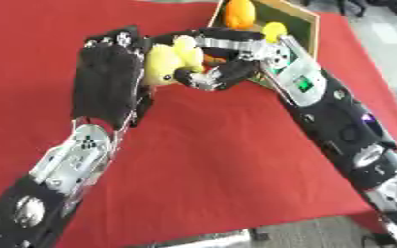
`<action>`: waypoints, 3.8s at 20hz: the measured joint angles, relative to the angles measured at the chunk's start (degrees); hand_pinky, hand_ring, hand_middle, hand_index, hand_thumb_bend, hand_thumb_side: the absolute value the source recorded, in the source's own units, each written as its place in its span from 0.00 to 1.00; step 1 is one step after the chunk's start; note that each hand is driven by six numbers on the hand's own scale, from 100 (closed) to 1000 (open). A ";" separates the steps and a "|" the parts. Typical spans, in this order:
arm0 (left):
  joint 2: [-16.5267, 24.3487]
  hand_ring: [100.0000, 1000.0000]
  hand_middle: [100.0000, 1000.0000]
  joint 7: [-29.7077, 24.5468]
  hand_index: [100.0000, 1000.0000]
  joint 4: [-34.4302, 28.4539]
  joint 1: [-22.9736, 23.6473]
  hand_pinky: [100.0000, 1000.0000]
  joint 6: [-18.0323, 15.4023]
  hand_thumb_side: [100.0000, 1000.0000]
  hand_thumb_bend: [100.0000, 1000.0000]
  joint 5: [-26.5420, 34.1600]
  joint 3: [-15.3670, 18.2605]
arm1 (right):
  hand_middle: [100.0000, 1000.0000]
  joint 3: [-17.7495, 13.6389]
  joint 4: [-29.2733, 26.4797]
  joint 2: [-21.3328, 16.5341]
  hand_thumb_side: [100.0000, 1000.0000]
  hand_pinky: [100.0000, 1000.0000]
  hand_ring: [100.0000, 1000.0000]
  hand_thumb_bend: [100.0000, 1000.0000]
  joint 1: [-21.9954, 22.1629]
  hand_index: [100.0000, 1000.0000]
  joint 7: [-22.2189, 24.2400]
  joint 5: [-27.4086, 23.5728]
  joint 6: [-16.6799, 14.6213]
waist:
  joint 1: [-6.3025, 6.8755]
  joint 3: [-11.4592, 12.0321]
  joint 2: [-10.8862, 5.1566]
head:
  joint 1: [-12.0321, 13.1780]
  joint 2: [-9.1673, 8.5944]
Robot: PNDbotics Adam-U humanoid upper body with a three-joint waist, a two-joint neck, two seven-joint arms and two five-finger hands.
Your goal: Pick up the objects with one hand, pass them to the other hand, and then place them into the box on the other side of the table.
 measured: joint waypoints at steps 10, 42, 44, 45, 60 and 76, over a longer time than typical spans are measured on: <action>0.00 0.33 0.34 -0.15 0.51 -0.18 -0.13 0.31 -0.15 0.00 0.00 0.59 -0.02 | 0.75 0.03 0.02 0.00 0.67 0.96 1.00 0.00 -0.01 0.95 -0.03 0.02 -0.03 | -0.02 0.00 0.02 | -0.23 0.00; -0.01 0.32 0.34 0.09 0.51 -0.10 -0.15 0.29 0.08 0.00 0.00 0.38 -0.05 | 0.31 1.42 0.04 -0.58 0.26 0.86 1.00 0.00 0.05 0.59 0.18 -0.25 0.17 | -0.14 0.04 0.61 | -0.71 0.41; -0.01 0.32 0.34 0.11 0.51 -0.10 -0.15 0.29 0.09 0.00 0.00 0.48 -0.06 | 0.29 1.40 0.03 -0.58 0.24 0.84 1.00 0.00 0.06 0.57 0.63 -0.89 0.62 | -0.14 0.04 0.62 | -0.75 0.41; -0.01 0.32 0.34 0.13 0.51 -0.10 -0.15 0.29 0.09 0.00 0.00 0.50 -0.08 | 0.28 1.39 0.02 -0.58 0.23 0.84 1.00 0.00 0.07 0.56 0.90 -1.25 0.89 | -0.14 0.04 0.62 | -0.76 0.41; -0.37 0.32 0.34 0.77 0.51 -0.12 -0.15 0.29 -0.24 0.00 0.00 0.51 -0.59 | 0.10 0.05 -0.92 -0.73 0.04 0.78 1.00 0.00 0.57 0.33 6.10 -6.67 6.10 | -0.07 0.04 0.79 | -1.25 0.48; -0.54 0.32 0.34 1.68 0.52 -0.14 -0.13 0.29 -0.24 0.00 0.02 0.82 -0.74 | 0.05 -0.45 -2.01 -0.99 0.09 0.76 1.00 0.00 1.07 0.28 8.13 -8.89 9.98 | -0.18 0.02 0.79 | -1.55 0.48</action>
